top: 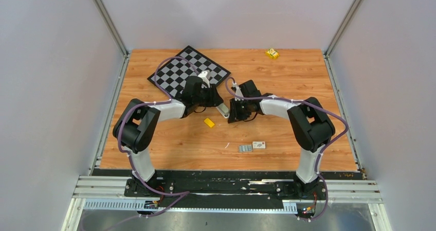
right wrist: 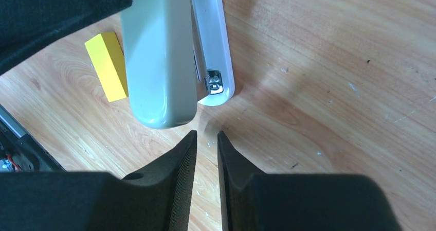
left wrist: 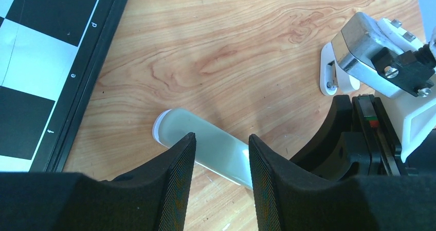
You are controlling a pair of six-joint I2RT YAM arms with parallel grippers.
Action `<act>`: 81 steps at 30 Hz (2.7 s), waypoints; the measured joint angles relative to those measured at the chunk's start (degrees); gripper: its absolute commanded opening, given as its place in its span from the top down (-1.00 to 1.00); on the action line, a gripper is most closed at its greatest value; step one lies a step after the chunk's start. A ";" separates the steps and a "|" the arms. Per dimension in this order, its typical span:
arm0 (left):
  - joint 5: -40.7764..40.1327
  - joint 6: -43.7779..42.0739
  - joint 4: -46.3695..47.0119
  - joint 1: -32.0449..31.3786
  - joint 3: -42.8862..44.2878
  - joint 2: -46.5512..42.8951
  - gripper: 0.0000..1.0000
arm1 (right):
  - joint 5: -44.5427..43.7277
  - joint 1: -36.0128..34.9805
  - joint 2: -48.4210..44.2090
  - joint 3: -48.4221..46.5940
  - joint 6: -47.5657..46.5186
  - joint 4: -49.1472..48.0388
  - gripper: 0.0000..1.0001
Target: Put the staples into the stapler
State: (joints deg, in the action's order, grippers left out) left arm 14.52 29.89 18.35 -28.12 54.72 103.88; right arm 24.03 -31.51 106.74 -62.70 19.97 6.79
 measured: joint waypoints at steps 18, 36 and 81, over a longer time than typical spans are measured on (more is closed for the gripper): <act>-0.76 -1.09 -11.21 -0.48 1.49 -2.10 0.07 | -4.07 0.28 -7.50 -2.21 -1.51 4.17 0.18; -0.63 -0.37 -9.77 -0.52 1.20 -0.28 0.14 | -1.81 0.42 0.39 -7.02 1.95 3.72 0.50; -7.48 -7.30 -36.13 -0.52 -10.88 -65.22 -1.00 | -33.00 1.31 -64.00 9.75 2.19 27.82 -0.99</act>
State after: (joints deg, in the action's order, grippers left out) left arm 7.05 22.59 -17.78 -28.64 43.83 38.65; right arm -8.97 -30.20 42.74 -52.95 22.15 34.61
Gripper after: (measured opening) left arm 0.996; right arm 0.994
